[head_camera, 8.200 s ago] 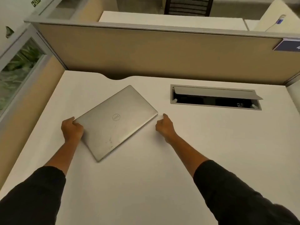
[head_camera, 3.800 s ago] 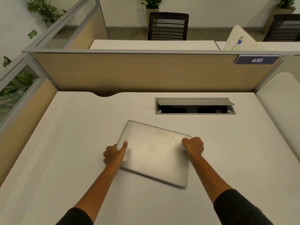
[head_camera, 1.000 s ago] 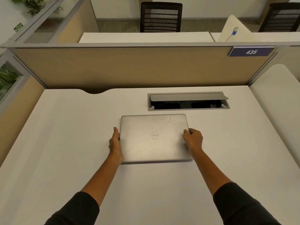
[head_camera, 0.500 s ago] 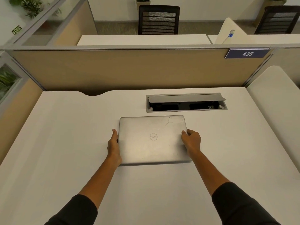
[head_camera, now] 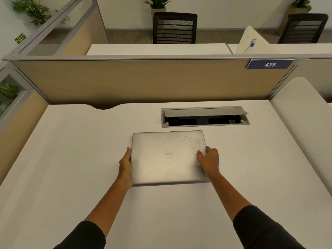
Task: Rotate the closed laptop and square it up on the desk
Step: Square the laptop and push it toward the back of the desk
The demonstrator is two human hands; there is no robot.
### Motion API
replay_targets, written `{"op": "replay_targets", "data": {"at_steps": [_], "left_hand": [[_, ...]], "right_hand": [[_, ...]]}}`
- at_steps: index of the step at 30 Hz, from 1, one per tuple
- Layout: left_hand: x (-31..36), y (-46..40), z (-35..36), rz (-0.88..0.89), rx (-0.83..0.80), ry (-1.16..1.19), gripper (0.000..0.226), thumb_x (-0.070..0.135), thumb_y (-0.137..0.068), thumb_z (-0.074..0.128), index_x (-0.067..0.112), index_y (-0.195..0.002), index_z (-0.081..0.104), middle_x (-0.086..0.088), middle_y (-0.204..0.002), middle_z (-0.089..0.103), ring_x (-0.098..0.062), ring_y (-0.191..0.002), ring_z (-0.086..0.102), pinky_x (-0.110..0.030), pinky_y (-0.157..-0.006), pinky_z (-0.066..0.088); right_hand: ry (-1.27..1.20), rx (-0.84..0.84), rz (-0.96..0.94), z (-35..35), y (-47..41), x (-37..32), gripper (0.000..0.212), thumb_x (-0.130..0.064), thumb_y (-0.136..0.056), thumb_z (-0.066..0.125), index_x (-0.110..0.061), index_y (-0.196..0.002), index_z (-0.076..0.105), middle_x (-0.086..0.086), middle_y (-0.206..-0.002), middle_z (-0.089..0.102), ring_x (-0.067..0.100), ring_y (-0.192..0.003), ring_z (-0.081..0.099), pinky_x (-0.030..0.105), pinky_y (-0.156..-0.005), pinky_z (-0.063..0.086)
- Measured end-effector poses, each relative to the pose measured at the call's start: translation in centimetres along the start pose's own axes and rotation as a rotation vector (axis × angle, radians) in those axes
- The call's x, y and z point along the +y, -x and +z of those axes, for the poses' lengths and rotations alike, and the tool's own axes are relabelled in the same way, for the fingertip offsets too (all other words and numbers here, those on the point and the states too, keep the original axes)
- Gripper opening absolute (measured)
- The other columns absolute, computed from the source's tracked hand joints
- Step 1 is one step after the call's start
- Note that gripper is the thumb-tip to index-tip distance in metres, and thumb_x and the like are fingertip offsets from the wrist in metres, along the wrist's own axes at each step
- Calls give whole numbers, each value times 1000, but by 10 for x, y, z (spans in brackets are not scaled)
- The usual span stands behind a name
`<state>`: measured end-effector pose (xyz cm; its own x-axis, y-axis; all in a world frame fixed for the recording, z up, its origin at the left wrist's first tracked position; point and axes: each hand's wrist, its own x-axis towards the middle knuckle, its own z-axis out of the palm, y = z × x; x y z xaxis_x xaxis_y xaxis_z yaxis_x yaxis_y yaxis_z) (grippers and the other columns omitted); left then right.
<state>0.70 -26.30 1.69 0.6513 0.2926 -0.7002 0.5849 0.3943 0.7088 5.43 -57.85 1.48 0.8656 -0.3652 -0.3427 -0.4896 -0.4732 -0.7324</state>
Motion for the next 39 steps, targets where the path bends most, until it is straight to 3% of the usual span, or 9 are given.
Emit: {"op": "replay_targets", "data": {"at_steps": [5, 10, 17, 23, 25, 27, 30, 34, 39], "left_hand": [[1, 4, -2, 21, 22, -18, 65, 72, -95, 52, 17, -113, 81, -6, -103, 82, -26, -85, 77, -34, -69, 60], [1, 4, -4, -4, 14, 42, 63, 72, -97, 48, 36, -64, 87, 9, -65, 82, -8, -52, 77, -25, -42, 58], [4, 4, -2, 4, 43, 71, 56, 73, -98, 46, 26, -94, 76, 11, -64, 81, -7, -51, 77, -23, -43, 58], [2, 4, 0, -14, 19, 86, 67, 72, -99, 46, 33, -63, 87, 8, -63, 81, -9, -51, 77, -27, -40, 58], [2, 5, -1, -5, 8, 53, 65, 71, -99, 47, 29, -73, 89, 4, -71, 85, -15, -58, 81, -29, -46, 62], [4, 9, 1, 38, 18, -26, 61, 68, -100, 50, 18, -108, 84, -9, -104, 85, -29, -92, 83, -44, -78, 69], [3, 12, 2, 108, 67, -188, 65, 57, -103, 56, 5, -140, 65, -22, -141, 68, -44, -133, 62, -57, -120, 48], [-7, 16, -5, 240, 74, -466, 55, 44, -105, 61, -4, -129, 56, -34, -150, 49, -40, -117, 58, -59, -118, 44], [-29, 20, -26, 547, 119, -1039, 82, 42, -103, 64, 10, -170, 28, -11, -175, 24, -34, -162, 30, -48, -132, 30]], "right_hand": [[61, -24, -17, 0, 3, 0, 68, -27, -102, 66, 3, -158, 42, 21, -154, 46, 37, -149, 43, 42, -124, 37], [97, -34, -24, 1, 6, -1, 71, -28, -101, 66, 2, -159, 40, 20, -155, 43, 37, -150, 39, 43, -124, 37], [142, -40, -23, 3, 7, -5, 70, -31, -100, 66, 3, -156, 42, 20, -154, 42, 37, -151, 35, 42, -123, 36], [170, -39, -24, 3, 7, -3, 65, -31, -100, 67, 4, -151, 47, 20, -152, 44, 37, -149, 37, 42, -121, 39], [173, -43, -28, 3, 7, -2, 68, -31, -100, 67, 2, -155, 44, 19, -154, 42, 36, -150, 35, 41, -122, 37], [188, -48, -41, 3, 8, -2, 73, -32, -100, 66, 0, -160, 38, 18, -157, 40, 36, -152, 33, 41, -123, 35], [236, -69, -91, 1, 11, 3, 77, -30, -102, 65, 0, -164, 30, 18, -159, 37, 35, -152, 31, 41, -125, 34], [289, -109, -168, 3, 20, 14, 80, -29, -106, 58, 2, -167, 17, 19, -166, 29, 36, -156, 25, 43, -128, 30], [356, -141, -191, -3, 30, 16, 85, -34, -107, 55, -2, -169, 8, 15, -177, 14, 32, -165, 16, 42, -134, 21]]}}
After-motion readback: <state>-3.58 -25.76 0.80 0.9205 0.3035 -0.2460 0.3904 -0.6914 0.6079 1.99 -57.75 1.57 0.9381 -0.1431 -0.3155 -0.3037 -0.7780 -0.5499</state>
